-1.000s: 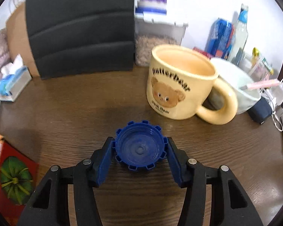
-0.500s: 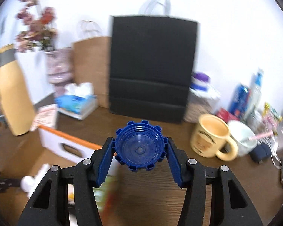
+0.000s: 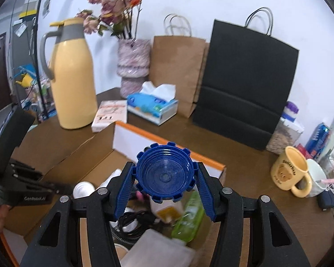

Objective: Organize rigid objects

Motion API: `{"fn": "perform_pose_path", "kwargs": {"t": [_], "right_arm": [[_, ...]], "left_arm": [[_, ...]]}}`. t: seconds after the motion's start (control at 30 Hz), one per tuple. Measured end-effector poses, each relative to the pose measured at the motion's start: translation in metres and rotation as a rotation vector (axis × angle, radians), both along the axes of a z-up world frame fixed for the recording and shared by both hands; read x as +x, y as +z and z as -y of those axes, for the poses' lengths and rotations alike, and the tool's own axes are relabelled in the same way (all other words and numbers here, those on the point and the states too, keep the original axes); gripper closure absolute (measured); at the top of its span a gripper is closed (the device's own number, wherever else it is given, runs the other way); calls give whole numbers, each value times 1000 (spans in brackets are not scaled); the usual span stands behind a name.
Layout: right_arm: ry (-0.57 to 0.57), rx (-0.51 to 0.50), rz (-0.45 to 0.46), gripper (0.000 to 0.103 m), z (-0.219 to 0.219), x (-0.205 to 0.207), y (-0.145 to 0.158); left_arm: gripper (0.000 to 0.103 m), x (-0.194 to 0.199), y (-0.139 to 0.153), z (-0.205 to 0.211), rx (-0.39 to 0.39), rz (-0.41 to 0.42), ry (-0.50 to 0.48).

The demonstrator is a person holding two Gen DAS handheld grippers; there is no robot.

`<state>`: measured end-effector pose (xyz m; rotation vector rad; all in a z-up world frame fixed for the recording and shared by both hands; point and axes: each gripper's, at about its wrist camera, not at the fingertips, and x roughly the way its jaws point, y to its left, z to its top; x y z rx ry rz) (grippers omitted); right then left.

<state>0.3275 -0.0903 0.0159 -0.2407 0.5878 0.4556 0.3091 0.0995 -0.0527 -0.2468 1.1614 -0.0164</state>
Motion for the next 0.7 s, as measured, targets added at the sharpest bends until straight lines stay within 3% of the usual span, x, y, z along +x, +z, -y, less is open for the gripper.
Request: {"fn": "perform_pose_path", "kwargs": {"t": [0.07,0.13,0.37,0.53,0.57,0.63,0.7], "right_arm": [[7,-1,-25,39,-2,2,-4],[-6,-10,-32,0,-3,1,-7],[-51,8,-21,0,6,-13,-5],[-95,42,-5,0,24,-39,5],[-102,47,4,0,29,-47,8],[-119,62,25,0,37,-65,15],[-137,74,49,0,45,-81,21]], "left_arm": [[92,0,0,0,0,0,0],[92,0,0,0,0,0,0],[92,0,2,1,9,3,1],[91,-3,19,5,56,83,2],[88,-5,25,5,70,110,6],[68,-12,39,3,91,161,19],[56,-26,56,1,107,216,31]]}}
